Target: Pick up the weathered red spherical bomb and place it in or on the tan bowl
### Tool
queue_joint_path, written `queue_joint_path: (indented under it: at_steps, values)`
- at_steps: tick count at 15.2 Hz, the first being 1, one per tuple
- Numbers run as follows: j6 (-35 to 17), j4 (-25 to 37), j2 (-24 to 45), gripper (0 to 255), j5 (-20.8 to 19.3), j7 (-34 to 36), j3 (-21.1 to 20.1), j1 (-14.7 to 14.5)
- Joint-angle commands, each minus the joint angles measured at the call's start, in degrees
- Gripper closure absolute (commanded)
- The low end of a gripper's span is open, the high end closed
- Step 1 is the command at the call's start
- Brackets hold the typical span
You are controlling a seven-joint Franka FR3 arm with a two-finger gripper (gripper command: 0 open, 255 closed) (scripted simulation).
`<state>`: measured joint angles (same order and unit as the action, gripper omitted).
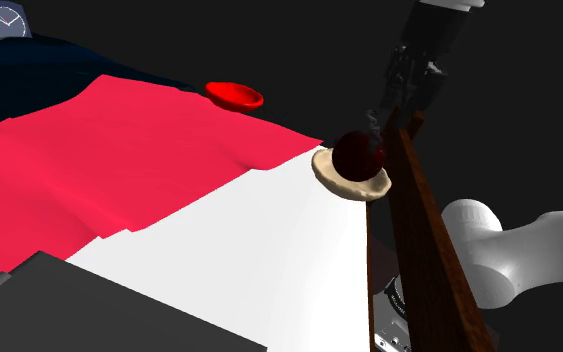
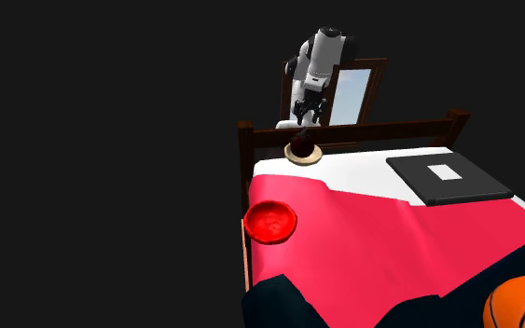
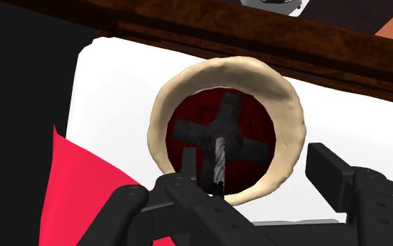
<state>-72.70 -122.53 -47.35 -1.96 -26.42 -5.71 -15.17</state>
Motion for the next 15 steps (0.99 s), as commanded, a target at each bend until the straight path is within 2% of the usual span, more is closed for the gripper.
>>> queue_joint_path:
  at_steps: [1, 4, 8, 15]
  values:
    - [0.0, 0.0, 0.0, 0, 0.0, 0.0, 0.0, 0.0]
    - [0.0, 0.0, 0.0, 0, 0.0, 0.0, 0.0, 0.0]
    - [6.1, 10.8, 4.7, 0, 0.0, 0.1, -0.5, 0.4]
    - [6.1, 10.8, 4.7, 0, 0.0, 0.1, -0.5, 0.4]
